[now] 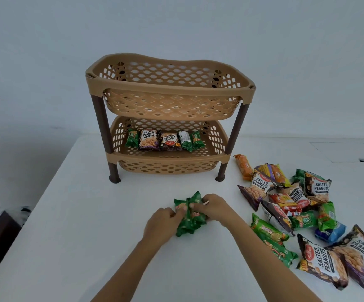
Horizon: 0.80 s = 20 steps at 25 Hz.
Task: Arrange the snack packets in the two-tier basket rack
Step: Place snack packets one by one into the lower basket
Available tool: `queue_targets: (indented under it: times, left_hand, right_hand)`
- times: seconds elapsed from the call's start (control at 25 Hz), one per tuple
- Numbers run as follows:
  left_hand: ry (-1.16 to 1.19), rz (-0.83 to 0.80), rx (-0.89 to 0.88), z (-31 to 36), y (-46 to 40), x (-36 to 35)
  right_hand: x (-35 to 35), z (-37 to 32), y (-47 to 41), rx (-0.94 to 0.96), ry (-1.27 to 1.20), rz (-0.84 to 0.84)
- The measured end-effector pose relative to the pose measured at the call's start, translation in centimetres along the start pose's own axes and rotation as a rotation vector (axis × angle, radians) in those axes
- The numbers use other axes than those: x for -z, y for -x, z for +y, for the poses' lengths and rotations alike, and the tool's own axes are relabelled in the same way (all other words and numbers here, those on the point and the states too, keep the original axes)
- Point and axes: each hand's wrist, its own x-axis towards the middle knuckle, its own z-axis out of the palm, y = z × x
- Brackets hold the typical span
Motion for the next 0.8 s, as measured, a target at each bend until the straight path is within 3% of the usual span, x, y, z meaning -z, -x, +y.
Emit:
queue_targets:
  times: [0.12, 0.24, 0.52, 0.68, 0.8]
  left_hand:
    - [-0.062, -0.081, 0.093, 0.9, -1.1, 0.9]
    - [0.062, -0.114, 0.132, 1.1, -1.7, 2.8]
    - [0.19, 0.143, -0.088, 6.1, -5.1, 12.4]
    - [0.049, 0.271, -0.099, 7.5, -10.5, 16.6]
    - [-0.318, 0.256, -0.002, 6.9, -14.8, 17.4]
  right_hand:
    - [-0.6, -0.4, 0.8, -0.008, -0.25, 0.007]
    - [-0.1, -1.7, 1.6, -0.024, -0.41, -0.008]
    - [3.8, -10.4, -0.3, 0.196, -0.737, -0.014]
    - [5.0, -15.2, -5.0, 0.238, -0.732, 0.031]
    - [4.2, -17.1, -9.5, 0.157, -0.552, 0.151]
